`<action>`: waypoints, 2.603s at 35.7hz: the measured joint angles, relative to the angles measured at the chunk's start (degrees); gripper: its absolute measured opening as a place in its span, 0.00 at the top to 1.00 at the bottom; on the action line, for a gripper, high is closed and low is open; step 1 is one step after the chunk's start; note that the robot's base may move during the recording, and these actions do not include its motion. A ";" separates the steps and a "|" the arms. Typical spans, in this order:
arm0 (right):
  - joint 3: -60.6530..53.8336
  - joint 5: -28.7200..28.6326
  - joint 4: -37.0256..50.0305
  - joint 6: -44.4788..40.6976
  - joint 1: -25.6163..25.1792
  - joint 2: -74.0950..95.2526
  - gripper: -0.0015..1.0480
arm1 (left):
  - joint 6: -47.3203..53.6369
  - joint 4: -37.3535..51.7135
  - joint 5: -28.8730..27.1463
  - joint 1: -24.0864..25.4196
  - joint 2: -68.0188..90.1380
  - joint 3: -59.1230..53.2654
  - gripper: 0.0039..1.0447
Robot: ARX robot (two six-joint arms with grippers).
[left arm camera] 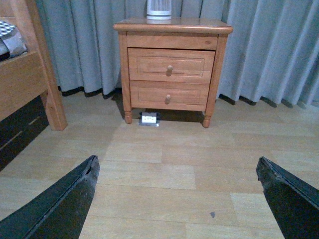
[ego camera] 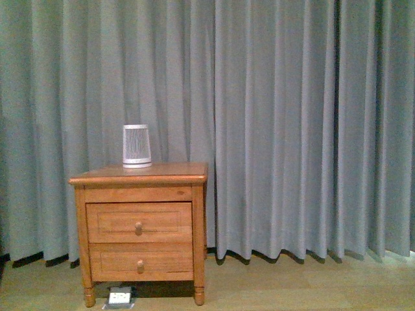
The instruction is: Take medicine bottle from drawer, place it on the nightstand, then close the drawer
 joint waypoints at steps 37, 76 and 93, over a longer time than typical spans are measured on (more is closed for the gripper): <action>0.00 0.00 0.00 0.00 0.00 0.00 0.07 | 0.00 0.00 0.00 0.00 0.00 0.00 0.06; 0.00 0.00 0.00 0.00 0.00 0.02 0.07 | -0.02 0.00 0.00 0.00 0.00 0.00 0.06; 0.00 0.00 0.00 0.02 0.00 0.02 0.07 | 0.00 0.00 0.00 0.00 0.00 0.00 0.06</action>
